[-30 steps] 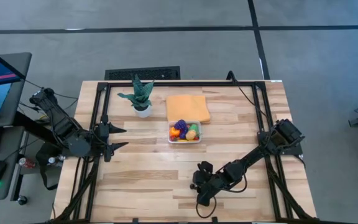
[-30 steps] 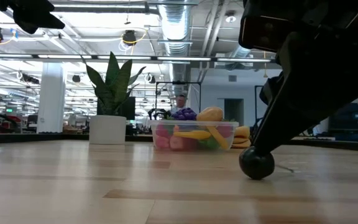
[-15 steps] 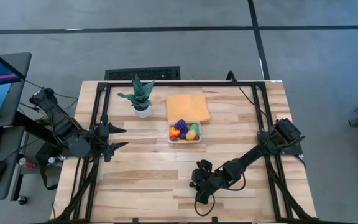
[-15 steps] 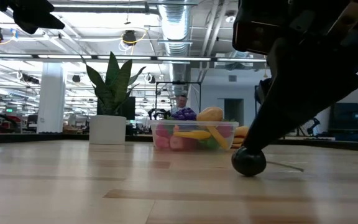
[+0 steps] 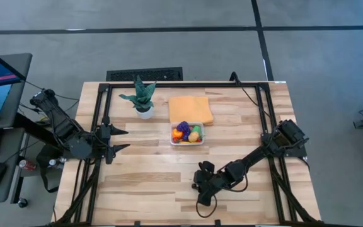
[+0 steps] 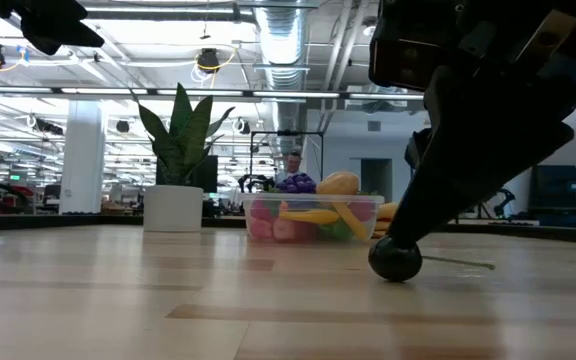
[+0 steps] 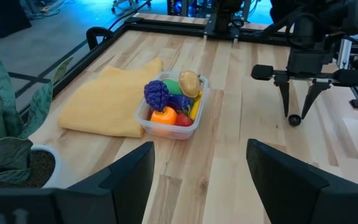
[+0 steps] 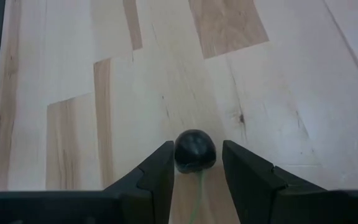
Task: Pick and placing Produce into tupperware
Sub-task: Put the black cherry into the transparent bin
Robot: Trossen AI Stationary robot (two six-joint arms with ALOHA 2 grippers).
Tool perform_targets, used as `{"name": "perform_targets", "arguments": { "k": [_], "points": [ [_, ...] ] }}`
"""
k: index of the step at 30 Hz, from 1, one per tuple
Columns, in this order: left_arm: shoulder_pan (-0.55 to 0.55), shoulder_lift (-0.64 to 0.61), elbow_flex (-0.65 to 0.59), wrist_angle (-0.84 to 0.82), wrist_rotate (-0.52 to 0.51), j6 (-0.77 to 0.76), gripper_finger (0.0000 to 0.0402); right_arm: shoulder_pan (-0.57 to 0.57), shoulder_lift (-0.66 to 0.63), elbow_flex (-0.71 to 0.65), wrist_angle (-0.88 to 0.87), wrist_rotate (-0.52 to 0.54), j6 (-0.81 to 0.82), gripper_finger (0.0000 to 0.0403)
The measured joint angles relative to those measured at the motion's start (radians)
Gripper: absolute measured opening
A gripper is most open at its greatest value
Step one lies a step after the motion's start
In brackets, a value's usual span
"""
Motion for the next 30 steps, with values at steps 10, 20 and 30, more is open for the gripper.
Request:
{"name": "perform_targets", "arguments": {
  "k": [10, 20, 30],
  "points": [
    [0.000, 0.000, 0.000, -0.006, 0.000, 0.001, 0.0246, -0.006, 0.000, 0.000, -0.005, -0.002, 0.008, 0.0129],
    [0.000, 0.000, 0.000, -0.012, 0.000, 0.001, 0.0246, -0.013, 0.000, 0.000, -0.008, -0.002, 0.011, 0.0129],
    [0.000, 0.000, 0.000, -0.018, 0.000, 0.000, 0.0246, -0.012, 0.000, 0.000, -0.009, -0.002, 0.044, 0.0129]
  ]
}}
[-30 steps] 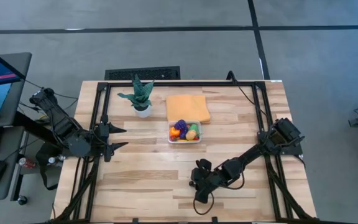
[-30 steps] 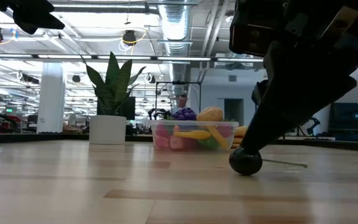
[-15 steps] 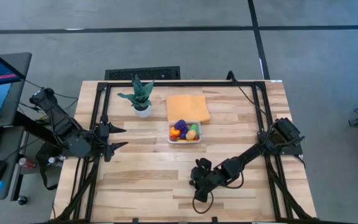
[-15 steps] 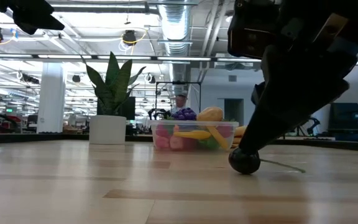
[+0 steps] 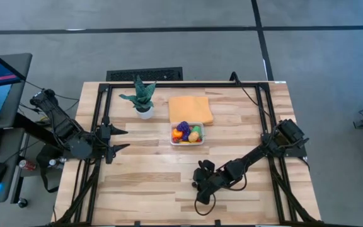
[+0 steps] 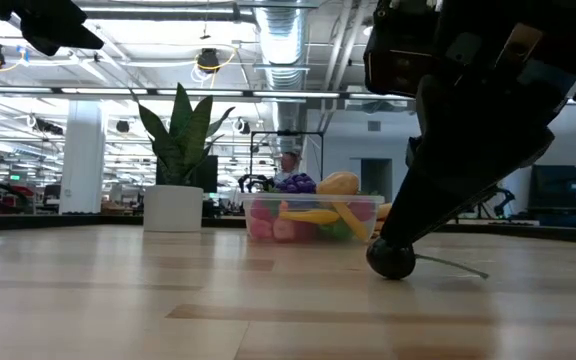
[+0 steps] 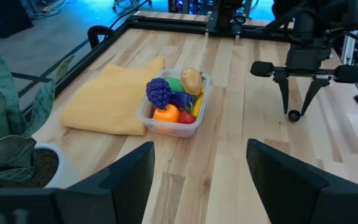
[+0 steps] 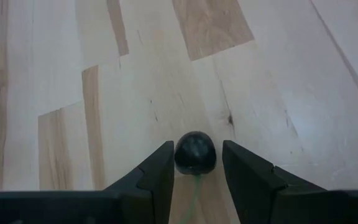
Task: Pick and placing Produce into tupperware
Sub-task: Put the black cherry into the transparent bin
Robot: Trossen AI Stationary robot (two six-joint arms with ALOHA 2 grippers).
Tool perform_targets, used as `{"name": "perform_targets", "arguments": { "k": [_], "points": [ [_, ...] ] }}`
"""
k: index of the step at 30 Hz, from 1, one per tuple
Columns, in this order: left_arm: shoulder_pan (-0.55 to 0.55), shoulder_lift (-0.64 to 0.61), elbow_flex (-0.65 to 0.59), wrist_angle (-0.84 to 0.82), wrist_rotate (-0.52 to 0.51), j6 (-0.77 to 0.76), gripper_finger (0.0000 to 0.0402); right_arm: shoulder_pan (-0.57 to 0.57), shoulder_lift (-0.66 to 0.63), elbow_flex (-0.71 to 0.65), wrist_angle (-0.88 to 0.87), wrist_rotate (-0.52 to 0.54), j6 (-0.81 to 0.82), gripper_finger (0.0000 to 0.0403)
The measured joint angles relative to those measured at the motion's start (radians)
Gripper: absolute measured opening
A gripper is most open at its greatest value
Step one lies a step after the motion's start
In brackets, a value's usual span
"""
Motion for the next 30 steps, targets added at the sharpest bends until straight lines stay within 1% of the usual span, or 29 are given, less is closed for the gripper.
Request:
{"name": "perform_targets", "arguments": {
  "k": [4, 9, 13, 25, 30],
  "points": [
    [0.000, 0.000, 0.000, 0.000, 0.000, 0.000, 0.0246, -0.005, 0.000, 0.000, -0.017, 0.000, 0.037, 0.0129],
    [0.000, 0.000, 0.000, 0.000, 0.000, -0.001, 0.0246, -0.009, 0.000, 0.000, -0.020, 0.000, 0.039, 0.0129],
    [0.000, 0.000, 0.000, 0.000, 0.000, -0.001, 0.0246, -0.018, 0.000, 0.000, -0.021, -0.027, 0.056, 0.0129],
    [0.000, 0.000, 0.000, 0.000, 0.000, -0.002, 0.0246, -0.026, 0.000, 0.000, -0.021, -0.046, 0.065, 0.0129],
    [0.000, 0.000, 0.000, 0.000, 0.000, -0.002, 0.0246, -0.026, 0.000, 0.000, -0.021, -0.049, 0.081, 0.0116]
  ]
}}
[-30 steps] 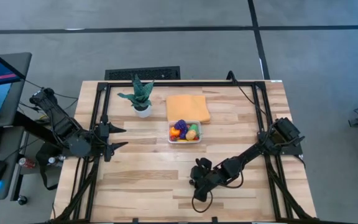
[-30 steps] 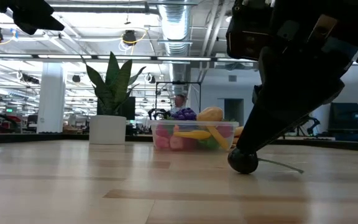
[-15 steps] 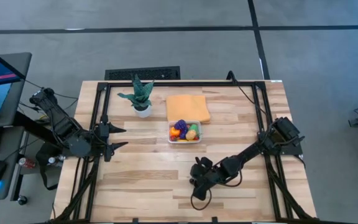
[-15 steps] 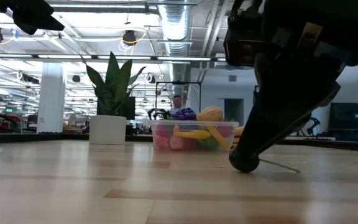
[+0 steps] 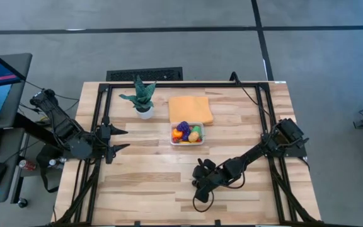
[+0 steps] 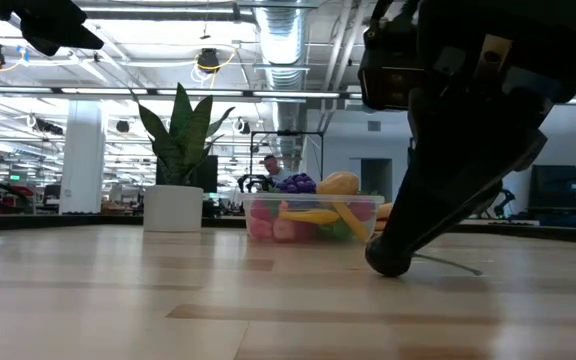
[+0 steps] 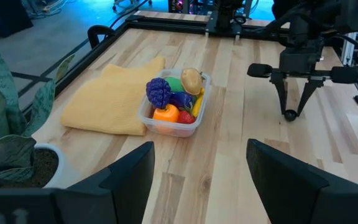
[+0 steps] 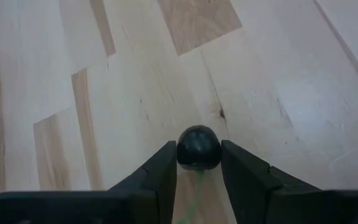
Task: Pick and placing Produce into tupperware
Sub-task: Put the black cherry into the transparent bin
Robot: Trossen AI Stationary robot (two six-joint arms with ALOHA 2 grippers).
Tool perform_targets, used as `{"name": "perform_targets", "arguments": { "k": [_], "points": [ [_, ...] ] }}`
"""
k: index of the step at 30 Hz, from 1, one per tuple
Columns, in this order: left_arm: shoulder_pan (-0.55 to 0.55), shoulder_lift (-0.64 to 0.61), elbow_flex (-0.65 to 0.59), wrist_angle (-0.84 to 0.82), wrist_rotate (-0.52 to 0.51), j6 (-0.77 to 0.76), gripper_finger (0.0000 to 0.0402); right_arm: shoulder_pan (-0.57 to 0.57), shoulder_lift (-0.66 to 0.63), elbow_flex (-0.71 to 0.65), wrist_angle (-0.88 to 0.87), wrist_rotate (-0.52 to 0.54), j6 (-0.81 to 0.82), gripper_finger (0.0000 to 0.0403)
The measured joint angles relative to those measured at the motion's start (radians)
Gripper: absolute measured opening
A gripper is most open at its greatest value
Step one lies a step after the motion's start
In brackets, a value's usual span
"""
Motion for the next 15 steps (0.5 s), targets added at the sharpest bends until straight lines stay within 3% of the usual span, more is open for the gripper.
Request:
{"name": "perform_targets", "arguments": {
  "k": [15],
  "points": [
    [0.000, 0.000, 0.000, -0.001, 0.000, 0.001, 0.0246, 0.000, 0.000, 0.000, 0.003, 0.000, 0.017, 0.0102]
  ]
}}
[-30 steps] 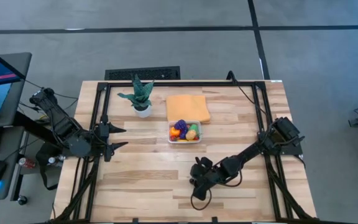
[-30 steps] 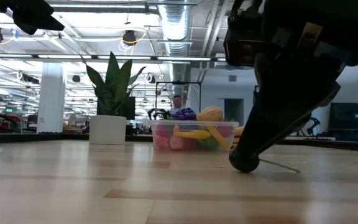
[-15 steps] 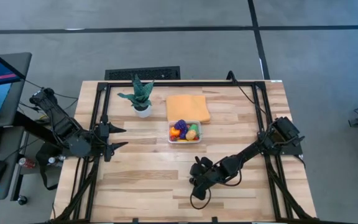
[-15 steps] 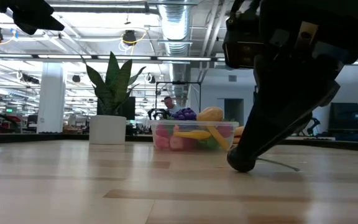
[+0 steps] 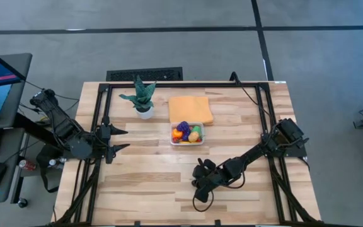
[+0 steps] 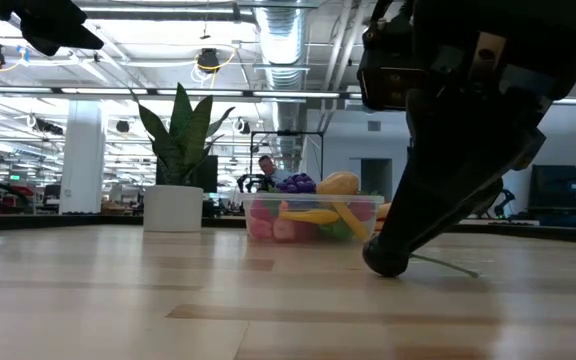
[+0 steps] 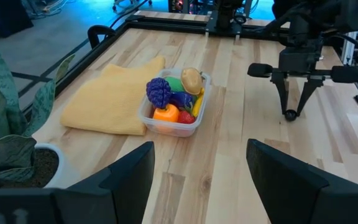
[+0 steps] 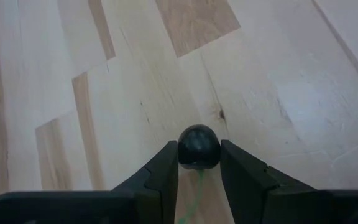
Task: Pick and placing Produce into tupperware
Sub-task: Put the black cherry into the transparent bin
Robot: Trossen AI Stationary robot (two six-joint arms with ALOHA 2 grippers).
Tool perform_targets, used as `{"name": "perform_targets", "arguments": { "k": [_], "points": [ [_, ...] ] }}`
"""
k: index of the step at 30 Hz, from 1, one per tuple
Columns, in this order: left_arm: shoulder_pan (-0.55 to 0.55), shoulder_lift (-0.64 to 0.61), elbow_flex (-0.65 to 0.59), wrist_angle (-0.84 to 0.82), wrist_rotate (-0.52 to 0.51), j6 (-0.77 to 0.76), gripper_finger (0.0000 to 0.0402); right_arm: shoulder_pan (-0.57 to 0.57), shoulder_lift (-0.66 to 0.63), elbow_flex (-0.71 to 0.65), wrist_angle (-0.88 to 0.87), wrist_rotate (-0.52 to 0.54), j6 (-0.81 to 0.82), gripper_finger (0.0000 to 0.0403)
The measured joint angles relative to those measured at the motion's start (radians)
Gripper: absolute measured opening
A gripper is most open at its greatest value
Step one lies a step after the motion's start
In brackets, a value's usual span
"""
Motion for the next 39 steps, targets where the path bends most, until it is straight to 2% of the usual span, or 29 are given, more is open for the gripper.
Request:
{"name": "perform_targets", "arguments": {
  "k": [16, 26, 39],
  "points": [
    [0.000, 0.000, 0.000, -0.001, 0.000, 0.000, 0.0246, -0.014, -0.005, -0.001, 0.107, 0.007, 0.042, 0.0102],
    [0.000, 0.000, 0.000, -0.001, 0.000, -0.001, 0.0246, -0.054, -0.123, -0.001, 0.138, 0.008, -0.043, 0.0102],
    [0.000, 0.000, 0.000, 0.001, 0.000, -0.014, 0.0246, -0.191, -0.334, 0.000, -0.127, 0.054, -0.176, 0.0102]
  ]
}}
